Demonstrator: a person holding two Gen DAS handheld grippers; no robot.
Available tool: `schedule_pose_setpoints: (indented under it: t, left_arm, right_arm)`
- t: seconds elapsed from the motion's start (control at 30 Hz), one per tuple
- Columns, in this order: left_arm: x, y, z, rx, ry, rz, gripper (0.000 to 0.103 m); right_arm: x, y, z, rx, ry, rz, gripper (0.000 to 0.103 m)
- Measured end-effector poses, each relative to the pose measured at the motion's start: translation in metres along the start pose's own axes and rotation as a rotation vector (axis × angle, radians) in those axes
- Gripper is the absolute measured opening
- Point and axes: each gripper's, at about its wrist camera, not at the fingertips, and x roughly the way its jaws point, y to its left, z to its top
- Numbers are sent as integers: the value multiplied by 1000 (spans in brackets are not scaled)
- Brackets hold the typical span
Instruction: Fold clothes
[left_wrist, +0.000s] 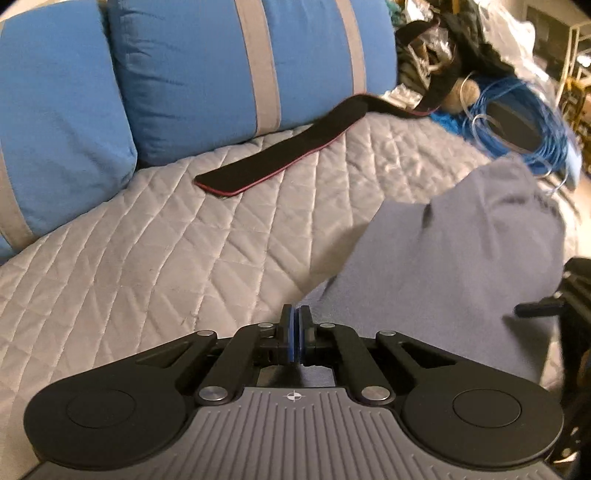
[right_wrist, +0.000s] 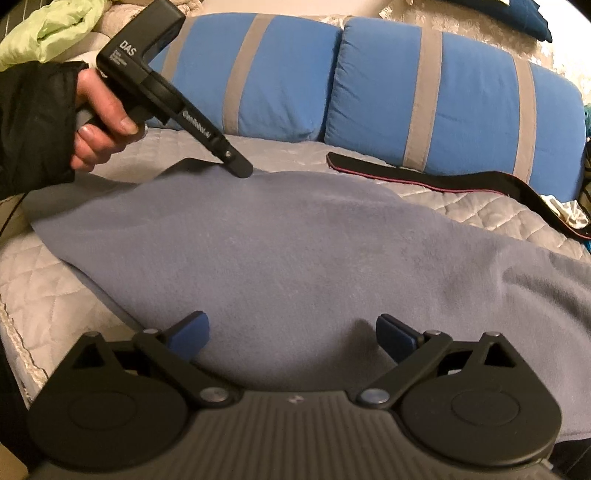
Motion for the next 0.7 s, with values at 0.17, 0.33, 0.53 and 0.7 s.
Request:
schedule_pose_setpoints:
  t: [0.17,0.33,0.53,0.7]
  left_arm:
    - [2,-3,2,45,29,14,6]
    - [-11,10,14,-81,-75,33,43]
    - [12,10,36,-240,-120,-98,47]
    - [57,1,52,-307,-48,-224,46]
  right_arm:
    - [-2,-2,-1,10,2,1,102]
    - [-5,-5,0,29,-16,5,102]
    - [-3,-4,0,32,-13,4,102]
    - [-3,-4,-1,30,-14,7,103]
